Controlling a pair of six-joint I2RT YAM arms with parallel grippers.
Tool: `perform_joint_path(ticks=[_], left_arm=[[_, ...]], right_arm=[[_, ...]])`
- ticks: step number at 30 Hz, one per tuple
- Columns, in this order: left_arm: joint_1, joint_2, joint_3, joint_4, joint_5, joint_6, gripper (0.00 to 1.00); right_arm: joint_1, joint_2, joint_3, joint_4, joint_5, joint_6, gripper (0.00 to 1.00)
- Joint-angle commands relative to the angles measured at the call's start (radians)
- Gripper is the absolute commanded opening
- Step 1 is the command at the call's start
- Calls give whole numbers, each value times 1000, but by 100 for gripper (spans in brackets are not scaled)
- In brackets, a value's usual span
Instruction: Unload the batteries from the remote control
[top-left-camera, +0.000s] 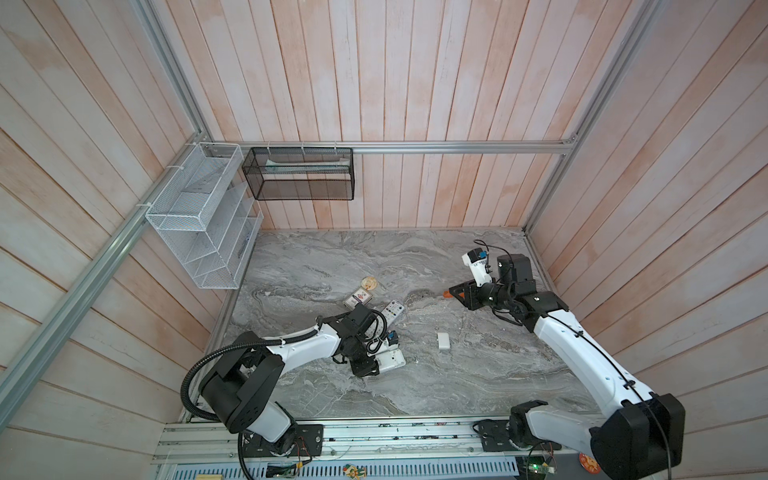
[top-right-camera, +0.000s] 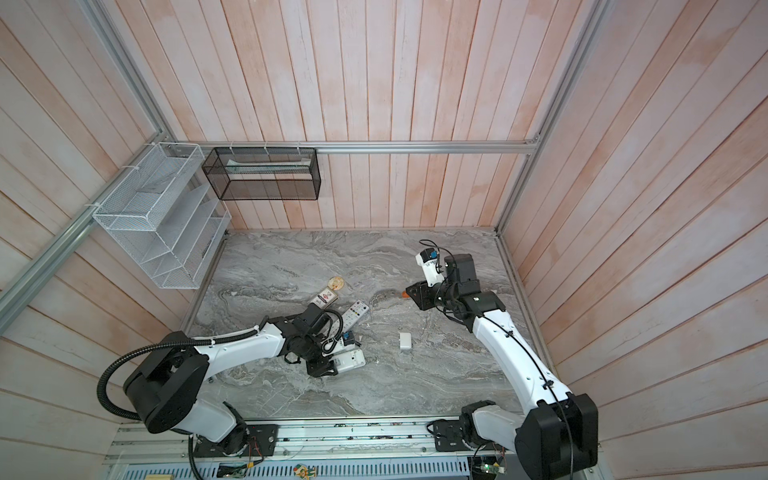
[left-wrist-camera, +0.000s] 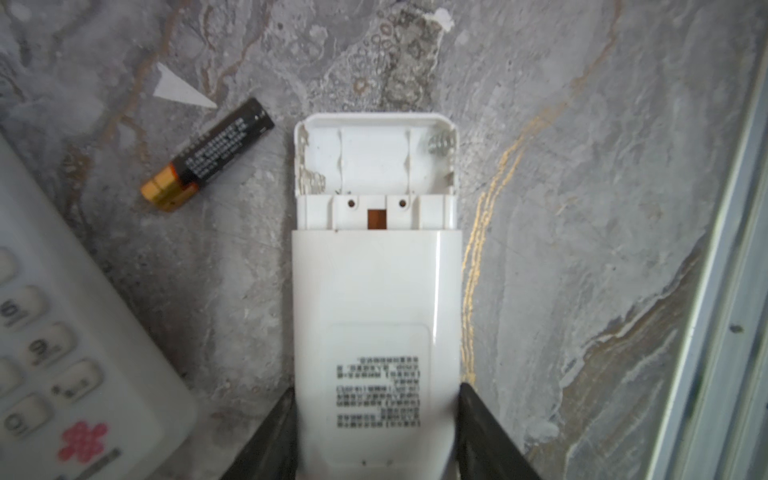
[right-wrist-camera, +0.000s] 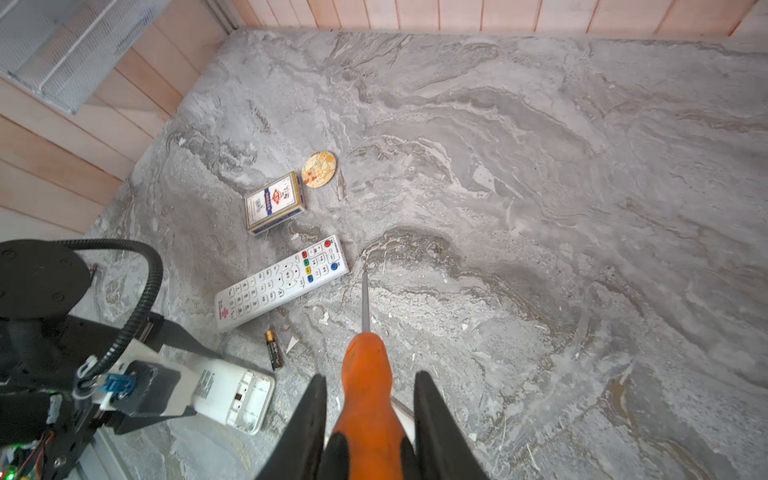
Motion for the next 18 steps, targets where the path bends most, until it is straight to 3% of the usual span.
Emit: perform_joint_path(ticks=[1,2,13,16,18], left_arm=[[5,-1,-41,13,-79,6,59],[5,-11,-41,11,-78,7,99],[5,-215,33,-83,-82,-74,100],[6,-292,90,-61,-42,-183,100],[24,-323,129,5,17,-330,100]], right_arm=[[-42,-46,-68,197,-96,106,0],[-53,-54,-88,225,-105,121,0],[-84,-71,-171,341,-142,147,0],[-83,-92,-194,384,-147,168,0],[-83,-115,-216,440,-172,196,0]])
